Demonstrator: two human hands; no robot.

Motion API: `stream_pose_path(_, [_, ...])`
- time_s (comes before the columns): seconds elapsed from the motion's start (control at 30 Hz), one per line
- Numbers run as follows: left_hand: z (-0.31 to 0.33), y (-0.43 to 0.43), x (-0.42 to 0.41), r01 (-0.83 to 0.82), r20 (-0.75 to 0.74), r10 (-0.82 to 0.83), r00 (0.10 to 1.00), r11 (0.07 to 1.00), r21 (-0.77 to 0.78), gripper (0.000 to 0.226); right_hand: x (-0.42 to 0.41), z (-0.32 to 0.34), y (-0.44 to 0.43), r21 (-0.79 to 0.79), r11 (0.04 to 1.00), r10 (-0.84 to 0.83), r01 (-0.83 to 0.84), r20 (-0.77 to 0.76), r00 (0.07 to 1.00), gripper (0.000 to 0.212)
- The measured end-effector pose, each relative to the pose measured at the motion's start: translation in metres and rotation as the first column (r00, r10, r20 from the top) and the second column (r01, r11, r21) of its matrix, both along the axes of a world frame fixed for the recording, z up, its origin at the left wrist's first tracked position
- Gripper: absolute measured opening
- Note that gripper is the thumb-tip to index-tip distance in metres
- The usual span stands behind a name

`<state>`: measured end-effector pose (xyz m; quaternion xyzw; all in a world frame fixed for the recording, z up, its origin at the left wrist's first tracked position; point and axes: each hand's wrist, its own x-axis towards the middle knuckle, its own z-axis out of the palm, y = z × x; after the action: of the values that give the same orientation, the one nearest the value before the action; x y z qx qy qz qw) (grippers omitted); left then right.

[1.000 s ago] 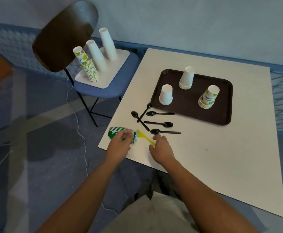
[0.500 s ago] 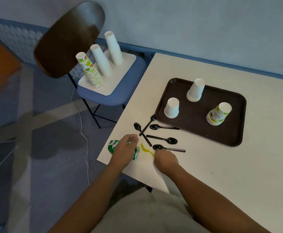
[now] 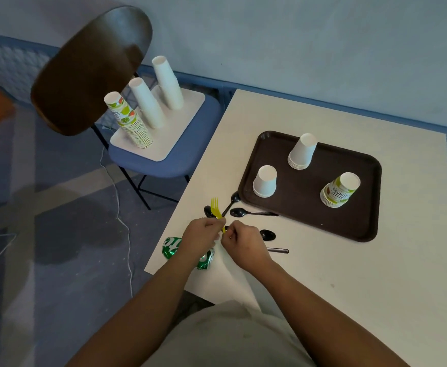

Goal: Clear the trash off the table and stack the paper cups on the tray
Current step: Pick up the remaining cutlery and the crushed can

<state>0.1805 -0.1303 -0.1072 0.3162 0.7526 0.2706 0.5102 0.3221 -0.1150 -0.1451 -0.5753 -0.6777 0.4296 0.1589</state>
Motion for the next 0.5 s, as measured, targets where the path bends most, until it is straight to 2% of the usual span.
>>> stream_pose_path(0.13, [-0.002, 0.016, -0.009, 0.051, -0.129, -0.048, 0.990, 0.999, 0.017, 0.045, -0.019, 0.007, 0.011, 0.037, 0.999, -0.016, 0.017, -0.037, 0.999, 0.035])
stream_pose_path(0.23, [-0.003, 0.029, -0.020, 0.011, -0.145, -0.009, 0.989, 1.000, 0.011, 0.034, -0.029, 0.009, 0.019, 0.023, 0.999, -0.042, 0.044, -0.072, 0.997, 0.026])
stream_pose_path(0.33, [-0.005, 0.040, -0.034, -0.082, -0.053, 0.082, 0.995, 0.997, 0.004, 0.023, -0.034, 0.006, 0.030, -0.041, 0.988, -0.151, 0.149, -0.070, 0.986, 0.022])
stream_pose_path(0.4, [-0.008, 0.046, -0.045, -0.123, 0.025, 0.123, 0.992, 0.992, -0.008, 0.022, -0.037, -0.001, 0.041, -0.069, 0.978, -0.198, 0.198, 0.008, 0.980, 0.018])
stream_pose_path(0.5, [-0.011, 0.052, -0.059, -0.115, 0.064, 0.116, 0.991, 0.993, -0.021, 0.021, -0.042, -0.012, 0.059, -0.146, 0.972, -0.144, 0.185, 0.257, 0.956, 0.028])
